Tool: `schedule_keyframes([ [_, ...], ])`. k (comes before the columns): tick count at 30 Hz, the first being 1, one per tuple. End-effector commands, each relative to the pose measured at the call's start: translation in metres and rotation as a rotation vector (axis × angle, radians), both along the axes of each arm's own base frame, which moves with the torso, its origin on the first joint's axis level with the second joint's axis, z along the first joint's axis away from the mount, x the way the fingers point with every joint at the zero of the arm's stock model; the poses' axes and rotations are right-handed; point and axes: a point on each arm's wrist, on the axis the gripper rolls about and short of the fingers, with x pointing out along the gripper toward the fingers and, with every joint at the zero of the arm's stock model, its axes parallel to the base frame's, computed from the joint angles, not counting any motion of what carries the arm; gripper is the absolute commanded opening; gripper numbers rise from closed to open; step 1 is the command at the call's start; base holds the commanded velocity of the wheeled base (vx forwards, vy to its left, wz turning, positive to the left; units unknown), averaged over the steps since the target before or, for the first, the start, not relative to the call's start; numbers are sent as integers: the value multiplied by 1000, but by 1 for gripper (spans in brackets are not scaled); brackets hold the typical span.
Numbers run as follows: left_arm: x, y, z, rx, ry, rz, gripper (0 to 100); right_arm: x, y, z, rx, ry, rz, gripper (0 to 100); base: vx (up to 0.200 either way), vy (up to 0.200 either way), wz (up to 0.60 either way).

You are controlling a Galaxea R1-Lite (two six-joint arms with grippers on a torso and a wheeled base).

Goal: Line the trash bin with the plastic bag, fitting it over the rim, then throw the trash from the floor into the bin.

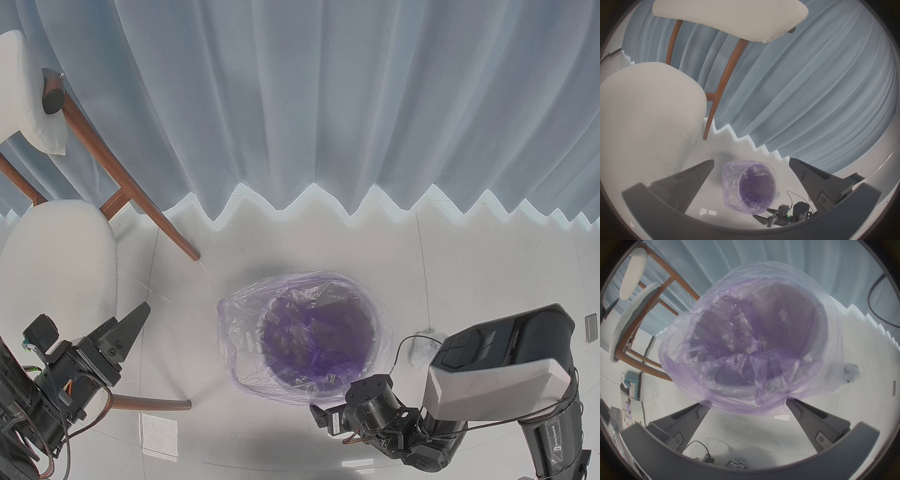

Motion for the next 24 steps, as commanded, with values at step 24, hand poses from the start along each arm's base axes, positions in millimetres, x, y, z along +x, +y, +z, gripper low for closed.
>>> schedule_keyframes([
  [24, 20, -18, 3, -30, 103, -283, 100, -28, -22, 55, 91, -13, -16, 100, 0, 0, 0],
])
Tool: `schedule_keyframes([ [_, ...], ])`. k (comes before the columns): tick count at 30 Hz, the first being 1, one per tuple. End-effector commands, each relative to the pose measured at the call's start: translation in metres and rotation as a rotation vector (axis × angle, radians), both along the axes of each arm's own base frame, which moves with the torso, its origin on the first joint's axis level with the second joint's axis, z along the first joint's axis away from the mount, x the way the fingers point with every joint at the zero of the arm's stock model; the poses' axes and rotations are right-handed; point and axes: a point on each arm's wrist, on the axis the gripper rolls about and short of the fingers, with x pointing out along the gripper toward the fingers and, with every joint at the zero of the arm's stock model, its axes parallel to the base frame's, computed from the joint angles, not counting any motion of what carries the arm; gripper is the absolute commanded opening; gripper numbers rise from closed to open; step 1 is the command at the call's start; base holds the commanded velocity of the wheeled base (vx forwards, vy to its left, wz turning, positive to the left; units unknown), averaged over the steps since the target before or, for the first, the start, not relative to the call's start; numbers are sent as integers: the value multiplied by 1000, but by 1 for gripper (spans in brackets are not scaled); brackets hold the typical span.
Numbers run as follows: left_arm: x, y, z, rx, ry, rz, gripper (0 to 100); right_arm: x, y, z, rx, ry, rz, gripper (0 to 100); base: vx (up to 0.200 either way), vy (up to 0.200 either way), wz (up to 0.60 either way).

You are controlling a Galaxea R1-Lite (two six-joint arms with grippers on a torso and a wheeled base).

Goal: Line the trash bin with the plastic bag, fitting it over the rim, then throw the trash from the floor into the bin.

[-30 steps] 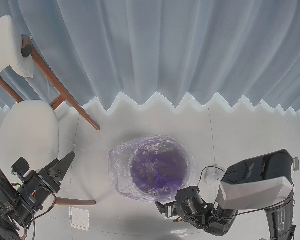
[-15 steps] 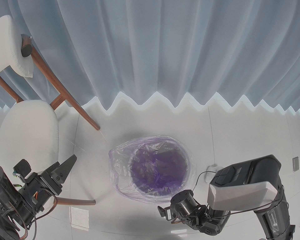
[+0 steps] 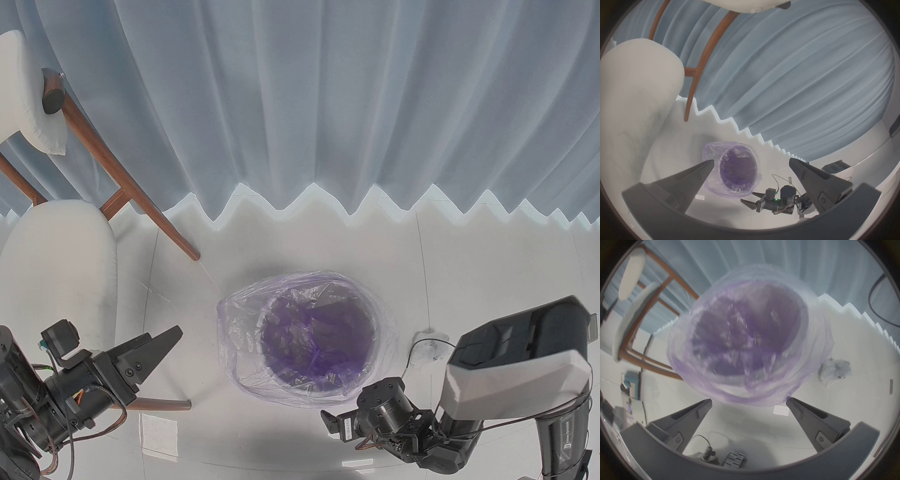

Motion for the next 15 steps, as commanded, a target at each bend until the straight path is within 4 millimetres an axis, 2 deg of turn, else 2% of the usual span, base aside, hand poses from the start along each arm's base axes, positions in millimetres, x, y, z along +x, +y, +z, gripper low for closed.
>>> schedule_keyframes([
  [1, 33, -18, 10, 15, 54, -41, 100, -21, -4, 66, 218, -51, -32, 100, 0, 0, 0],
  [4, 62, -27, 15, 31, 81, -32, 100, -27, -1, 72, 294, 16, -90, 100, 0, 0, 0],
  [5, 64, -27, 16, 31, 79, -31, 100, -28, 0, 72, 298, 21, -94, 100, 0, 0, 0],
  [6, 80, -33, 23, 21, 58, -23, 100, -27, 4, 70, 346, 84, -160, 100, 0, 0, 0],
  [7, 85, -35, 26, 17, 50, -23, 100, -25, 8, 72, 371, 108, -191, 100, 0, 0, 0],
  [10, 90, -38, 29, 13, 42, -23, 100, -14, 21, 78, 398, 193, -294, 100, 0, 0, 0],
  [15, 86, -35, 23, 22, 63, -17, 100, 7, 39, 88, 381, 301, -445, 100, 0, 0, 0],
])
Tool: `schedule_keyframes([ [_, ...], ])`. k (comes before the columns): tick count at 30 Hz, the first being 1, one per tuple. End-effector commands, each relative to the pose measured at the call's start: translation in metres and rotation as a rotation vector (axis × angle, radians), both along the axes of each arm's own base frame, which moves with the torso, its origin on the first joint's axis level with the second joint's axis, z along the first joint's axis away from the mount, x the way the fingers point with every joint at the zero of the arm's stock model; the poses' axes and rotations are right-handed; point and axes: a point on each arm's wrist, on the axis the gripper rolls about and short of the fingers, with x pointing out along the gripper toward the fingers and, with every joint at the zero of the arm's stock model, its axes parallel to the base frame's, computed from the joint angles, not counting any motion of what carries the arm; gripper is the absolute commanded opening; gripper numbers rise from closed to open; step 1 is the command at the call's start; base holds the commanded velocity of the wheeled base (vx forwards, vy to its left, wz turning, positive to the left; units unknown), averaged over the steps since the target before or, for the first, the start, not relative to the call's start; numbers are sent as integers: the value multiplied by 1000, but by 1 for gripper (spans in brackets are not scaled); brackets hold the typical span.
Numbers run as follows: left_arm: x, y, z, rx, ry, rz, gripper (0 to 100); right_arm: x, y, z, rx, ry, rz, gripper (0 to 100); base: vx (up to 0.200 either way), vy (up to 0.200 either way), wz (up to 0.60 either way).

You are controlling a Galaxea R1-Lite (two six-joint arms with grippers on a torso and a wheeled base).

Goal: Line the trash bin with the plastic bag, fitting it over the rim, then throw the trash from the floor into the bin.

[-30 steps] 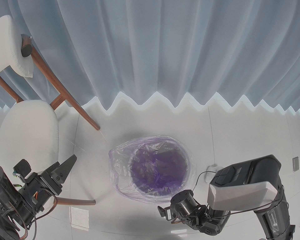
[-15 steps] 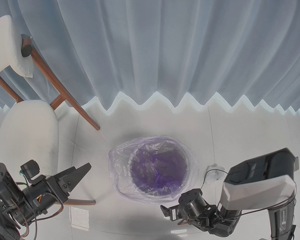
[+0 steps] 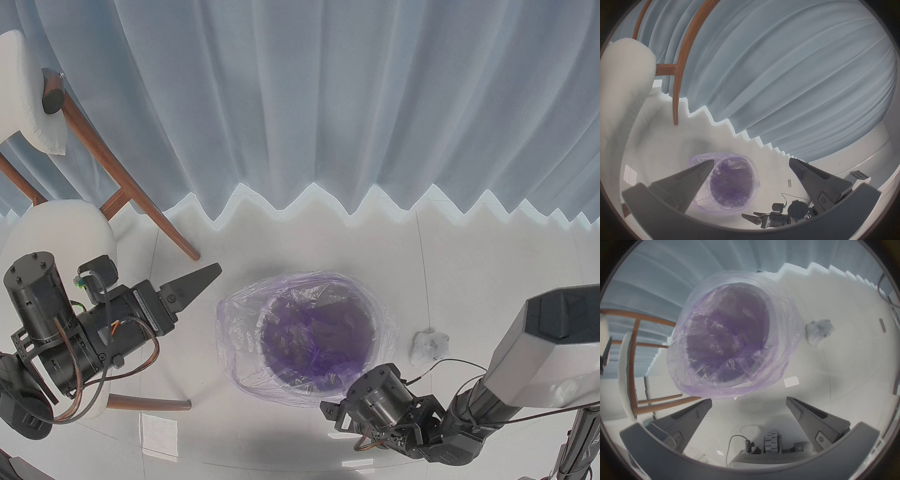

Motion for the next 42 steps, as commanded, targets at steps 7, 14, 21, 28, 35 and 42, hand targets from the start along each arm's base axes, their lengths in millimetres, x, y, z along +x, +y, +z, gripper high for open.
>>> schedule_keyframes([
  [7, 10, -4, -16, 37, 69, 9, 100, 41, 53, 43, 106, 53, -125, 100, 0, 0, 0],
  [14, 5, -1, -18, 40, 76, 8, 100, 43, 50, 22, 31, 85, -122, 100, 0, 0, 0],
  [21, 2, 0, -20, 42, 84, 6, 100, 56, 37, 19, 9, 87, -156, 100, 0, 0, 0],
  [28, 2, 0, -21, 45, 85, 5, 100, 77, 23, 5, -22, 91, -202, 100, 0, 0, 0],
  [35, 3, 0, -21, 45, 85, 8, 100, 90, 30, -4, -17, 84, -207, 100, 0, 0, 0],
  [42, 3, 0, -21, 45, 85, 9, 100, 99, 41, -20, -46, 68, -209, 0, 0, 0, 0],
])
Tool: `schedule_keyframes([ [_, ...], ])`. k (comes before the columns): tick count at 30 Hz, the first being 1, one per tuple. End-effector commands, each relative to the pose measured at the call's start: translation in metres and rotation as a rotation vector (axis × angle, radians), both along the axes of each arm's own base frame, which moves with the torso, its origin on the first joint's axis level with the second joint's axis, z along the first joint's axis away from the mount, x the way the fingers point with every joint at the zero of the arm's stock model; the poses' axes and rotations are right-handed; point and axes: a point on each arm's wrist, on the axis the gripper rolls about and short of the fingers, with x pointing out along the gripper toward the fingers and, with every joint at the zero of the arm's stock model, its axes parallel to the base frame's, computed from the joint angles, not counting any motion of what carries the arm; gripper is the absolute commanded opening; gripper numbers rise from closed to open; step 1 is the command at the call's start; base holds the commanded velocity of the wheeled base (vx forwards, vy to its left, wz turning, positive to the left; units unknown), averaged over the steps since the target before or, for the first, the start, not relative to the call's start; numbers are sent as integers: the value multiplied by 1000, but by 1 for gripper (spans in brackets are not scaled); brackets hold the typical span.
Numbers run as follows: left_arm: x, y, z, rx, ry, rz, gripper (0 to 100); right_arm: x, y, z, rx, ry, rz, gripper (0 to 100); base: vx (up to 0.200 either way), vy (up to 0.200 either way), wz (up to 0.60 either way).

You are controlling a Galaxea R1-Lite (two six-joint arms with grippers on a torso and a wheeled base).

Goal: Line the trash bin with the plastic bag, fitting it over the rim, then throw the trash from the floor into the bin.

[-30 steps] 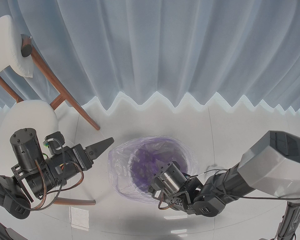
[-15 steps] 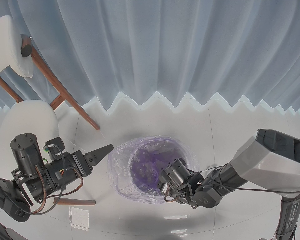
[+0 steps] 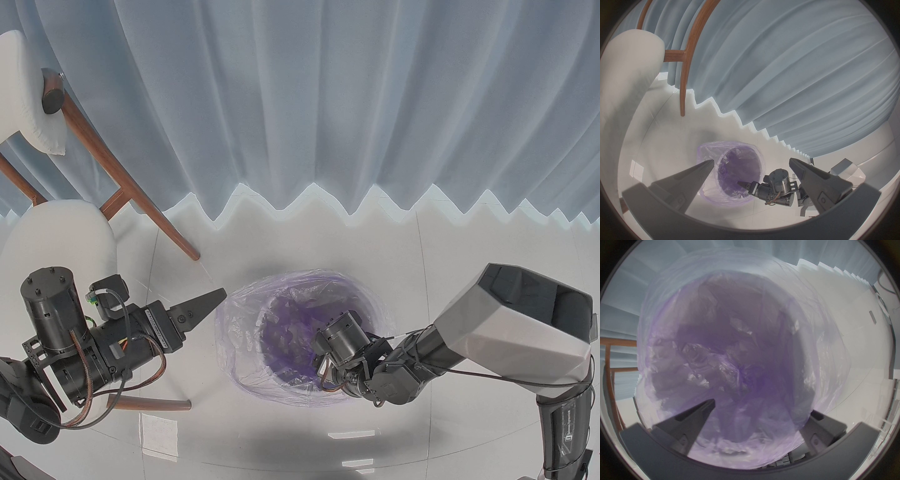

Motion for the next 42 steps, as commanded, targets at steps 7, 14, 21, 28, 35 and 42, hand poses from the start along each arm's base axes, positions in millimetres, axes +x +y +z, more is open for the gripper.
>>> schedule_keyframes([
  [7, 1, 2, 1, -2, -3, 9, 100, 0, 1, -10, -92, -10, 60, 0, 0, 0, 0],
  [14, 5, -1, 7, -9, -17, -4, 100, -27, -29, 34, -186, -57, 185, 0, 0, 0, 0],
  [21, 14, -12, 6, 8, -19, -78, 100, -27, -72, 74, -207, -108, 211, 0, 0, 0, 0],
  [28, -3, -31, -8, 67, 80, -194, 100, -31, -91, 97, -126, -127, 214, 0, 0, 0, 0],
  [35, 15, -23, -18, 77, 116, -126, 100, -39, -99, 111, -78, -145, 227, 0, 0, 0, 0],
  [42, 25, -13, -5, 66, 56, -104, 100, -42, -101, 120, -62, -168, 227, 0, 0, 0, 0],
])
